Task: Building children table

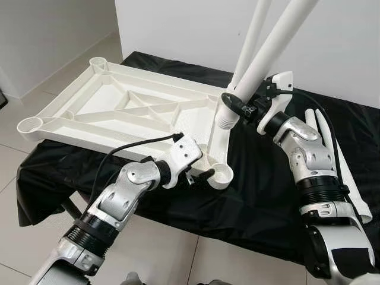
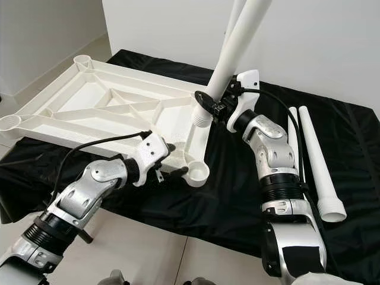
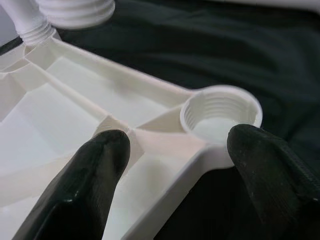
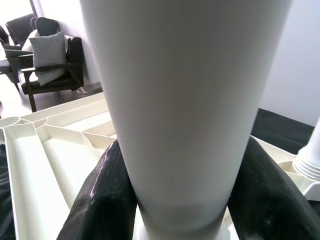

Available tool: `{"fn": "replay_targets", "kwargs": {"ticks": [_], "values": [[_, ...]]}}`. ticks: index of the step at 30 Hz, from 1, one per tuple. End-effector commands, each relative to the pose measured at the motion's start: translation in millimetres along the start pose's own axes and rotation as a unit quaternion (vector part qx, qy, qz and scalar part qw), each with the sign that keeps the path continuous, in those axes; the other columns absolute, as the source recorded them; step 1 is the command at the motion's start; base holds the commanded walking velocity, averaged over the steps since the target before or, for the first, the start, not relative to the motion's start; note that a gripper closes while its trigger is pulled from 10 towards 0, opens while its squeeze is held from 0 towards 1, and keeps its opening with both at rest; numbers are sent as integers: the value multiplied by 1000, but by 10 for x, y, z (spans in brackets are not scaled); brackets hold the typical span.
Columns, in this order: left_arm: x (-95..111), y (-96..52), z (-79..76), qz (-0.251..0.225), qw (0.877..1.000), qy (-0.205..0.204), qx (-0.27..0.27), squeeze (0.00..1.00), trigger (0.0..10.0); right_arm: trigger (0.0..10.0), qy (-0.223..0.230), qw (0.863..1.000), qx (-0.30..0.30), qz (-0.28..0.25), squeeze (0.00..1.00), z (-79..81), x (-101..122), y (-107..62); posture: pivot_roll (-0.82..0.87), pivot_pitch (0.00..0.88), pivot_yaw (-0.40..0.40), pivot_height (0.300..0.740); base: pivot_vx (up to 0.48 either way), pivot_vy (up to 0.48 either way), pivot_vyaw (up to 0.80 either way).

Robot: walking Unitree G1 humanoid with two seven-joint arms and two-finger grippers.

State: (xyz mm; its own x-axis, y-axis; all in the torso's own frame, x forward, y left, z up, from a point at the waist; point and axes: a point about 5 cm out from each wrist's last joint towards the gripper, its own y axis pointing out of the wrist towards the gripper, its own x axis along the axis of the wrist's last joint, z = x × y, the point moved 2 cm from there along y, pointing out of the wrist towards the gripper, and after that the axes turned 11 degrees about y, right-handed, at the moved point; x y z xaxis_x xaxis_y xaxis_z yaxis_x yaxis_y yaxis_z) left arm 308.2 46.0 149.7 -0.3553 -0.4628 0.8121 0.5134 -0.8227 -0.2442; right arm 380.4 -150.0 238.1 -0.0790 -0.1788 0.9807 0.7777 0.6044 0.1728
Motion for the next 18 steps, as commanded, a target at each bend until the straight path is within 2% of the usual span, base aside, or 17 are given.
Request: {"fn": "replay_targets", "kwargs": {"ticks": [1, 6, 10, 18], "values": [[-78, 5, -83, 14, 1000, 7, -18, 0, 10000, 10000, -3, 1000, -6, -9, 0, -28, 54, -37, -15, 0, -39, 740, 0, 0, 0], [-212, -6, -111, 43, 999, 20, -24, 0, 10000, 10000, -7, 1000, -7, -10, 0, -36, 74, -50, -17, 0, -37, 740, 0, 0, 0], [-380, -21, -58, 85, 996, 32, -16, 0, 10000, 10000, -11, 1000, -5, -9, 0, -31, 88, -54, -19, 0, -35, 740, 0, 0, 0], [-422, -57, 39, 96, 994, 41, -12, 0, 10000, 10000, -14, 1000, -6, -9, 0, -42, 102, -58, -24, 0, -32, 740, 0, 0, 0]]}}
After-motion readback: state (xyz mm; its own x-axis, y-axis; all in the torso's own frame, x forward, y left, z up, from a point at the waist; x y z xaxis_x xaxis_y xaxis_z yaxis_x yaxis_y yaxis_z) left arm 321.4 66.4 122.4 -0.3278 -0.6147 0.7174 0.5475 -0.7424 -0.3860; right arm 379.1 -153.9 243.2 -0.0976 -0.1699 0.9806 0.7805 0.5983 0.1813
